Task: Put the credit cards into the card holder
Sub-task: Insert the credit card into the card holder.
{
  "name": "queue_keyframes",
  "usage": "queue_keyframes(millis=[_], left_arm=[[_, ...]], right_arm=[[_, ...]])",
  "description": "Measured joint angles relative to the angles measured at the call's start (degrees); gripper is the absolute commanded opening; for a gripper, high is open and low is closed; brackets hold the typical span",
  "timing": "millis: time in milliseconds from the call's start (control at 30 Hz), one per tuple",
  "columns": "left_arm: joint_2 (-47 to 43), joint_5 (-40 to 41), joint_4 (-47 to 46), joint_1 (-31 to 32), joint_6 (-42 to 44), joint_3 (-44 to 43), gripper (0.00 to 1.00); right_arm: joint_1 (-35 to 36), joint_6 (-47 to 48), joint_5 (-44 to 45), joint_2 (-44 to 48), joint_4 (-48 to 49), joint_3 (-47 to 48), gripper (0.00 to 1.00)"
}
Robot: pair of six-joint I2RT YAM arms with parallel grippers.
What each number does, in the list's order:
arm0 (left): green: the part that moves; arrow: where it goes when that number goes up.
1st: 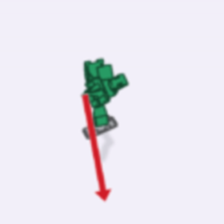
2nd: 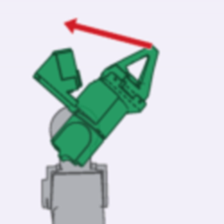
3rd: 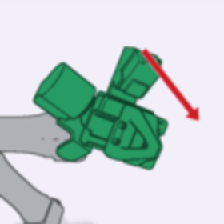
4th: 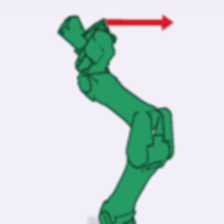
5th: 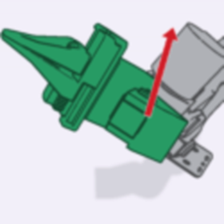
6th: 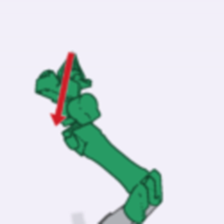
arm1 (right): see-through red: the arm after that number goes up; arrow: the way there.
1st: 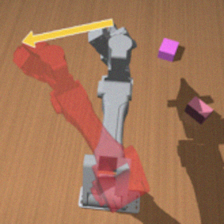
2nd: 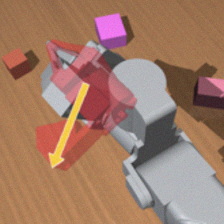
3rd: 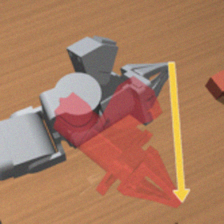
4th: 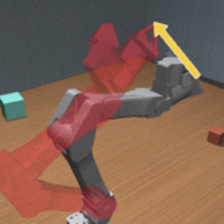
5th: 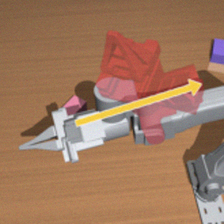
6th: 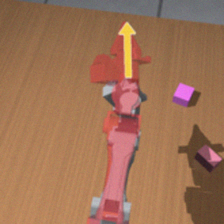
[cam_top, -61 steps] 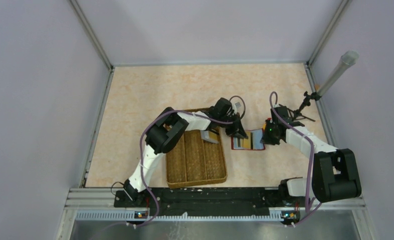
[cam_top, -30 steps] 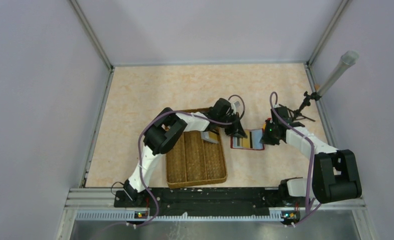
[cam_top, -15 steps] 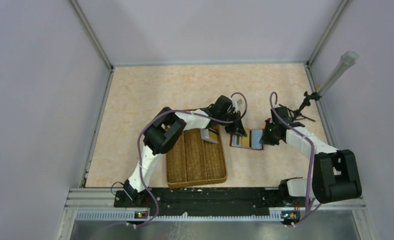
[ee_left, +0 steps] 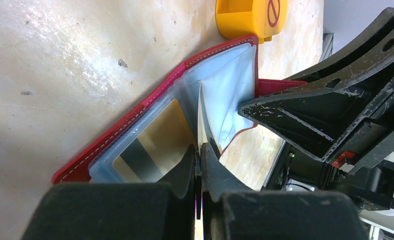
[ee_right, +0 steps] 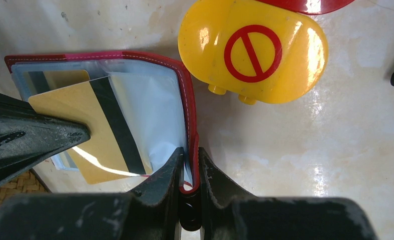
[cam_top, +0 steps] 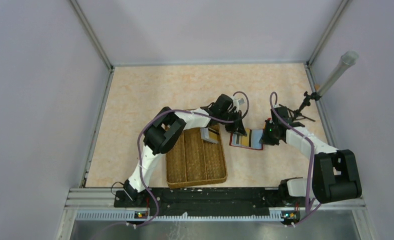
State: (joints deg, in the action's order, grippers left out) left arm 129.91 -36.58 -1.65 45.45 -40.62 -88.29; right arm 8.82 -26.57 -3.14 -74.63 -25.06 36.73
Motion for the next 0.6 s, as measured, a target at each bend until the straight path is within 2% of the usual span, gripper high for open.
queue_keyframes(millis=[600], left_arm=[[2.9,-2.1,6.9,-0.2,6.3,-6.5,0.00]], right_arm=[[0.0,0.0,0.0,0.0,-0.3,0.0,0.00]])
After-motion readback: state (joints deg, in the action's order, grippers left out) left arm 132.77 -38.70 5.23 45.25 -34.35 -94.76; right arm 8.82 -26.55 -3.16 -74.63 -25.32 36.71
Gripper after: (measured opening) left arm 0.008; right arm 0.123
